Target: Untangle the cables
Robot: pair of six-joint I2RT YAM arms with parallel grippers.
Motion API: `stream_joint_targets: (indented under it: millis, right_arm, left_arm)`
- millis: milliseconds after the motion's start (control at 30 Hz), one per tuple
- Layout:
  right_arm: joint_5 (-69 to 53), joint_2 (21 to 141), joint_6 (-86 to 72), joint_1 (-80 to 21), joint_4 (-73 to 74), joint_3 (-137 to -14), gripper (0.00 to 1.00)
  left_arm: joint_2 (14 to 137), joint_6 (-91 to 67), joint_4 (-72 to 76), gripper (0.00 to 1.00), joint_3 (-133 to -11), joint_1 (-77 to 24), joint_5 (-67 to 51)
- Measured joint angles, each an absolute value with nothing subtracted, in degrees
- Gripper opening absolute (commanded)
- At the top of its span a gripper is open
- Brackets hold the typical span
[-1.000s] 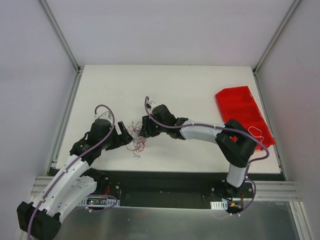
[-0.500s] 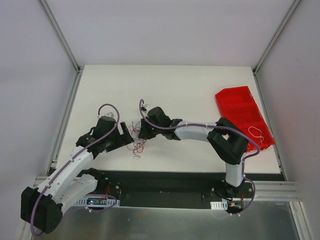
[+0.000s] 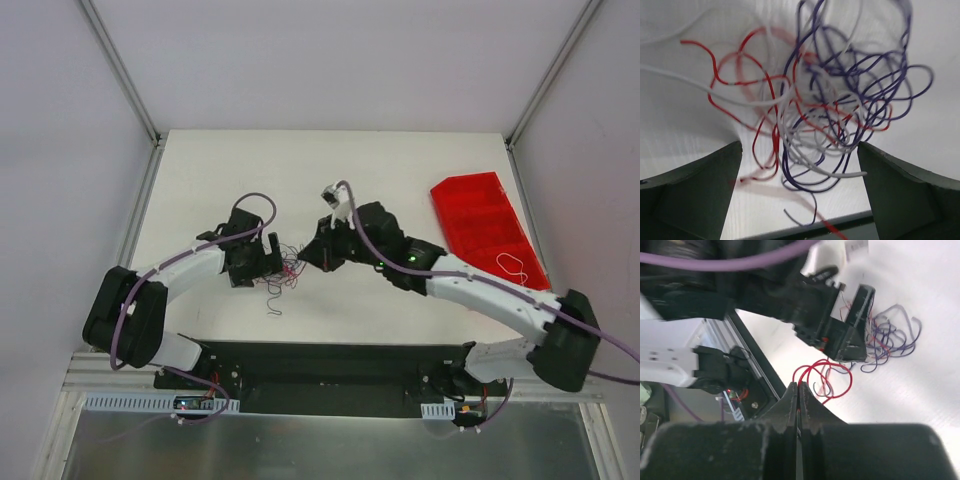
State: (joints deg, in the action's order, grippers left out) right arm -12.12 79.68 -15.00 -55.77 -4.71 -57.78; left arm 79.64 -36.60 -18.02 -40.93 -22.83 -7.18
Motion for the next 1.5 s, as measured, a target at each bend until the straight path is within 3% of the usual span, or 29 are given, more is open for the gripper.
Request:
stream_joint_targets:
  millis: [133, 333, 600, 767, 1000, 1267, 1500]
  right_arm:
    - [-7.49, 68.66, -10.22, -55.75, 6.46, -64.97, 0.0]
    - [3.84, 56.95, -0.73, -54.57, 22.65, -88.71, 0.0]
    - [15.7, 51.99, 8.32, -54.28, 29.63, -106.76, 0.0]
    - [22.55, 52.25, 12.08, -54.28, 32.47, -103.24, 0.0]
    - [30.15, 54.3, 14.06, -50.35, 35.18, -91.42, 0.0]
    - [25.82, 56.14, 9.54, -29.85, 37.69, -83.15, 0.0]
    - [18.37, 60.1, 6.48, -12.93, 38.02, -81.82, 0.0]
  left_arm:
    - [81.8, -36.56, -16.93, 0.99, -43.24, -22.81, -6.72]
    - [84.2, -36.64, -15.68, 0.99, -44.45, -22.79, -6.57]
    - [83.88, -36.64, -15.27, 0.99, -44.18, -22.79, -5.61]
    - [78.67, -36.56, -16.23, 0.99, -43.13, -22.76, -6.61]
    - [61.39, -33.21, -18.22, 0.99, -47.24, -22.76, -11.57]
    - [59.11, -26.06, -21.93, 0.99, -63.72, -22.76, -19.11]
    - [61.71, -18.35, -23.59, 0.99, -69.25, -22.76, -22.24]
